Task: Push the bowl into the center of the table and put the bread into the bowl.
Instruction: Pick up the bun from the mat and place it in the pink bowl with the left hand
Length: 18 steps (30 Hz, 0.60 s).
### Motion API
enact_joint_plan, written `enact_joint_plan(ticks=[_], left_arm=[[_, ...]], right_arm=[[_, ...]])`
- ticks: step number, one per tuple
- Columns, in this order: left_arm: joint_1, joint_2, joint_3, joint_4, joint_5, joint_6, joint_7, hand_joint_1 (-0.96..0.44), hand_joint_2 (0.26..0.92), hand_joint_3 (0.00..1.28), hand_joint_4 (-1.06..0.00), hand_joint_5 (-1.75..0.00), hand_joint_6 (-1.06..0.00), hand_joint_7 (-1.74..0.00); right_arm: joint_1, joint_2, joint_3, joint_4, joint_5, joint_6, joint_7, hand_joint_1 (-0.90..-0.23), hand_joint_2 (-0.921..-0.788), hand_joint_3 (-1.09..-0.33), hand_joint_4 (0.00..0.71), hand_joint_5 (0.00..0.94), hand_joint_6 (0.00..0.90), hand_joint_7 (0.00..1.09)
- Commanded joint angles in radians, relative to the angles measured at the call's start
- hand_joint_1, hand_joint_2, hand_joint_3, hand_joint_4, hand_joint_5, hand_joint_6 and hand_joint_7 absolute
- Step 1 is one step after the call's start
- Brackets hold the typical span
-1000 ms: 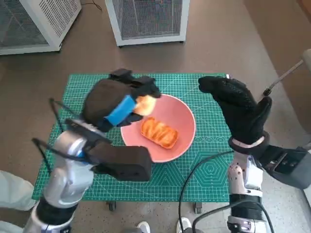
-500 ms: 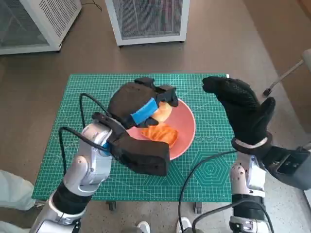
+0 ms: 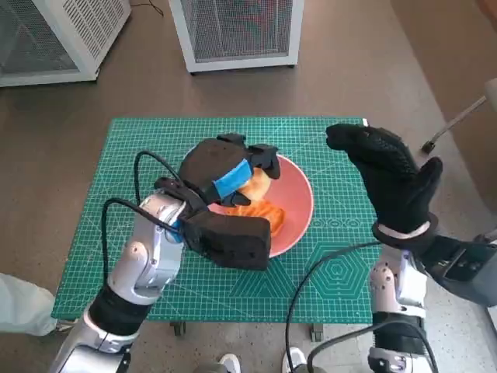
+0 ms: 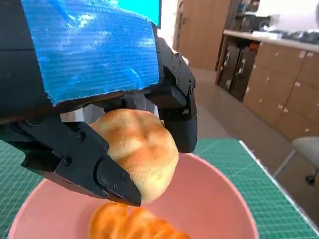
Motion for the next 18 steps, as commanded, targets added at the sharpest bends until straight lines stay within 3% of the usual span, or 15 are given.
enact_joint_plan(ticks=[1, 2, 5, 11, 18], left_arm=[[0.002, -0.014, -0.001, -0.03, -0.008, 0.036, -0.02, -0.02, 0.858, 0.04, -0.55, -0.41, -0.51, -0.45], [0.006, -0.015, -0.001, -0.038, -0.007, 0.044, -0.025, -0.07, 0.847, 0.03, -0.49, -0.26, -0.48, -0.31], [0.015, -0.017, -0.004, -0.068, 0.003, 0.076, -0.045, -0.2, 0.836, 0.01, -0.35, -0.09, -0.42, -0.12], [0.031, -0.008, 0.014, -0.121, -0.013, 0.094, -0.064, -0.39, 0.839, 0.01, -0.2, -0.01, -0.36, -0.02], [0.042, 0.018, 0.057, -0.15, -0.053, 0.058, -0.046, -0.53, 0.866, 0.01, -0.11, 0.0, -0.3, 0.0]], right_arm=[[0.016, -0.005, 0.001, 0.006, -0.007, 0.004, -0.003, -0.536, -0.921, -0.609, 0.225, 0.0, 0.321, 0.0], [0.016, -0.005, 0.001, 0.006, -0.007, 0.004, -0.004, -0.535, -0.921, -0.609, 0.225, 0.0, 0.32, 0.0], [0.013, -0.005, 0.002, 0.006, -0.01, 0.003, -0.006, -0.536, -0.921, -0.609, 0.224, 0.0, 0.32, 0.0], [0.005, -0.006, 0.001, 0.013, -0.011, -0.001, -0.004, -0.536, -0.921, -0.608, 0.223, 0.0, 0.319, 0.0], [-0.006, -0.011, -0.001, 0.021, -0.01, -0.004, -0.001, -0.537, -0.921, -0.607, 0.224, 0.0, 0.319, 0.0]])
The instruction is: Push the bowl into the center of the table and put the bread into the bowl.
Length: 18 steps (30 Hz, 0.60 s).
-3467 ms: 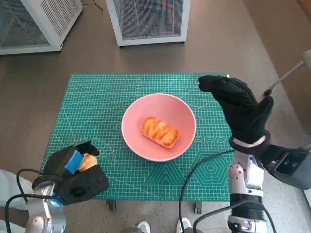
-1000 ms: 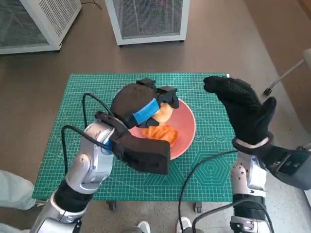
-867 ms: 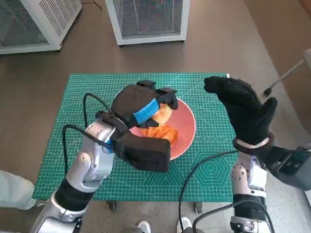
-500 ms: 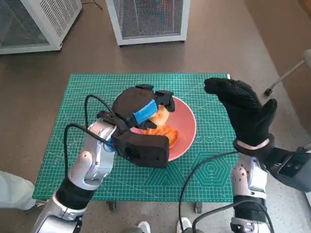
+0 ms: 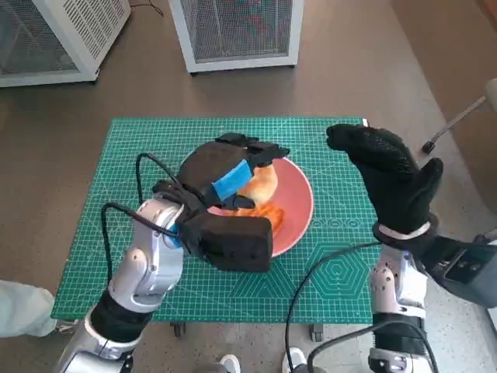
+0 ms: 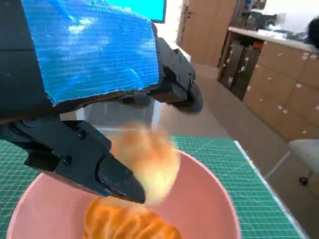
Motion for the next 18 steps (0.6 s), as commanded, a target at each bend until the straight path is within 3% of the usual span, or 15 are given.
enact_joint_plan(ticks=[1, 9, 18], left_arm=[[0.016, 0.027, 0.046, -0.031, -0.041, -0.03, 0.016, -0.55, 0.873, 0.01, -0.1, 0.0, -0.29, 0.0], [0.035, 0.023, 0.195, -0.034, -0.283, -0.133, 0.029, -0.6, 0.917, 0.07, -0.06, 0.0, -0.25, 0.0], [0.023, -0.065, 0.381, 0.105, -0.675, -0.326, 0.062, -0.65, 0.921, 0.36, -0.07, -0.01, -0.24, 0.0]], right_arm=[[-0.005, -0.011, -0.001, 0.016, -0.009, 0.001, 0.0, -0.537, -0.921, -0.607, 0.224, 0.0, 0.319, 0.0], [-0.029, -0.018, -0.002, 0.025, -0.016, -0.002, -0.007, -0.536, -0.921, -0.607, 0.222, 0.0, 0.314, 0.0], [-0.103, -0.041, -0.011, 0.062, -0.032, 0.007, -0.038, -0.54, -0.921, -0.602, 0.222, 0.001, 0.317, 0.0]])
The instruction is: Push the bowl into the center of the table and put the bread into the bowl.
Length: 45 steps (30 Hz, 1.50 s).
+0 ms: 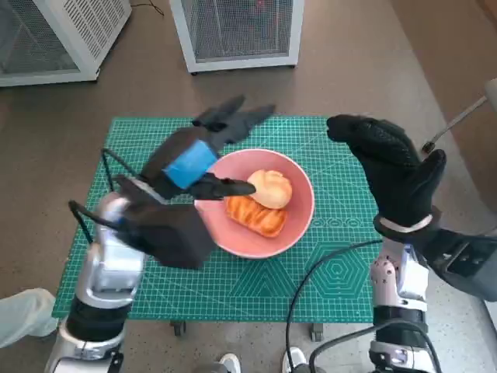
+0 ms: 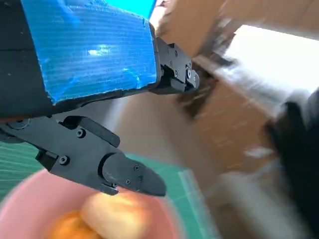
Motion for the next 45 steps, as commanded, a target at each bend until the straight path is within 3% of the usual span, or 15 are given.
enact_joint_plan(ticks=[1, 4, 9, 11, 14, 19, 30, 45], left_arm=[[-0.001, -0.081, 0.095, 0.062, -0.195, -0.08, 0.044, -0.65, 0.921, 0.4, -0.07, -0.01, -0.25, -0.01], [0.002, -0.137, 0.124, 0.076, -0.246, -0.107, 0.11, -0.65, 0.921, 0.46, -0.12, -0.03, -0.27, -0.02], [0.009, -0.201, 0.13, 0.117, -0.17, -0.203, 0.298, -0.61, 0.921, 0.49, -0.22, -0.07, -0.3, -0.04], [0.005, -0.214, 0.132, 0.138, -0.167, -0.226, 0.337, -0.6, 0.921, 0.5, -0.26, -0.09, -0.31, -0.04], [0.003, -0.231, 0.14, 0.138, -0.223, -0.215, 0.341, -0.59, 0.921, 0.5, -0.31, -0.11, -0.31, -0.05], [0.016, -0.253, 0.143, 0.096, -0.241, -0.168, 0.38, -0.6, 0.921, 0.49, -0.31, -0.09, -0.31, -0.06], [0.022, -0.274, 0.142, 0.052, -0.277, -0.123, 0.411, -0.6, 0.921, 0.49, -0.3, -0.07, -0.31, -0.07], [0.026, -0.264, 0.133, 0.064, -0.289, -0.141, 0.392, -0.59, 0.921, 0.48, -0.31, -0.05, -0.32, -0.1]], right_arm=[[-0.045, -0.021, -0.005, 0.033, -0.034, 0.011, -0.035, -0.542, -0.921, -0.601, 0.222, 0.001, 0.318, 0.0], [-0.068, -0.025, -0.002, 0.033, -0.048, 0.013, -0.06, -0.548, -0.921, -0.599, 0.227, 0.004, 0.323, 0.01], [-0.113, -0.03, 0.0, 0.045, -0.073, 0.005, -0.096, -0.553, -0.921, -0.614, 0.232, 0.005, 0.328, 0.01], [-0.13, -0.029, -0.001, 0.059, -0.082, -0.005, -0.105, -0.549, -0.921, -0.632, 0.234, 0.005, 0.329, 0.01], [-0.15, -0.025, -0.002, 0.082, -0.095, -0.024, -0.114, -0.537, -0.921, -0.657, 0.234, 0.004, 0.33, 0.01], [-0.176, -0.021, -0.001, 0.124, -0.109, -0.061, -0.119, -0.525, -0.921, -0.669, 0.23, 0.002, 0.332, 0.01], [-0.21, -0.025, 0.002, 0.19, -0.113, -0.096, -0.105, -0.513, -0.921, -0.675, 0.225, 0.0, 0.338, 0.01], [-0.203, -0.023, 0.018, 0.15, -0.167, -0.047, -0.19, -0.557, -0.921, -0.605, 0.264, 0.014, 0.352, 0.02]])
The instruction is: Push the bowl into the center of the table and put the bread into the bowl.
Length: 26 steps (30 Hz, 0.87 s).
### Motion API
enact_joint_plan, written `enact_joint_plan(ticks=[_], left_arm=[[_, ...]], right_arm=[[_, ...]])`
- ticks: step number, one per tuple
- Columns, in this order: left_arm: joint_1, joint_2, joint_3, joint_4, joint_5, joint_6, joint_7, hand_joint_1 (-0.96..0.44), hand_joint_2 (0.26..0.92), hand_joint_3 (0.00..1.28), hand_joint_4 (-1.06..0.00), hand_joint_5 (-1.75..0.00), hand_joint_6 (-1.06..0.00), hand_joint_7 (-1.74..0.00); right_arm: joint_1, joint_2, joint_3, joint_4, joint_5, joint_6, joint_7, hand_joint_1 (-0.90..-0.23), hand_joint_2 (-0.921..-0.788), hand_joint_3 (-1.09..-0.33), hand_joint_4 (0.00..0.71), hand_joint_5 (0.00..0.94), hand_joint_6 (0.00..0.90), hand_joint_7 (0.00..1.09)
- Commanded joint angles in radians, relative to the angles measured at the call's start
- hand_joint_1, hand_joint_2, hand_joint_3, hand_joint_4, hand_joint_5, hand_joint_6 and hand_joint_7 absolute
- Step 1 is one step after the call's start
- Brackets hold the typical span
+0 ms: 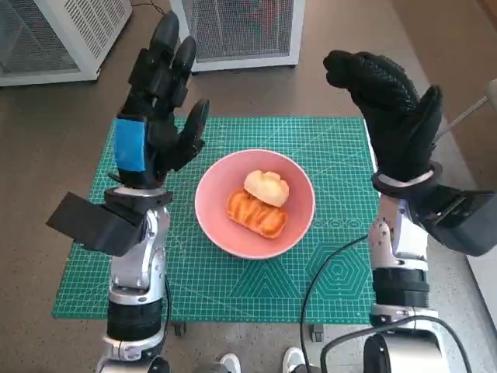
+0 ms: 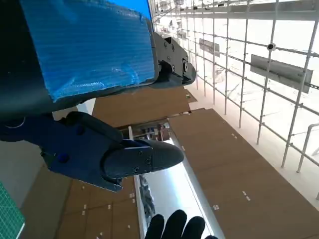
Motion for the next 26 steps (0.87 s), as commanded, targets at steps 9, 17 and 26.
enact_joint_plan(ticks=[9, 17, 26], left_arm=[[0.003, 0.028, 0.001, -0.002, -0.014, -0.027, -0.03, -0.62, 0.921, 0.47, -0.31, -0.04, -0.3, -0.11], [-0.007, 0.055, 0.02, 0.007, -0.053, -0.043, -0.072, -0.67, 0.921, 0.42, -0.32, -0.03, -0.29, -0.13], [-0.01, 0.091, 0.032, 0.023, -0.094, -0.056, -0.121, -0.72, 0.921, 0.35, -0.32, -0.02, -0.28, -0.15]], right_arm=[[-0.002, -0.007, 0.017, -0.009, -0.017, 0.038, -0.029, -0.562, -0.921, -0.596, 0.271, 0.012, 0.353, 0.02], [-0.006, -0.008, 0.023, -0.022, -0.016, 0.052, -0.038, -0.577, -0.921, -0.588, 0.276, 0.011, 0.357, 0.02], [-0.019, -0.009, 0.022, -0.012, -0.014, 0.053, -0.038, -0.595, -0.921, -0.578, 0.276, 0.007, 0.36, 0.03]])
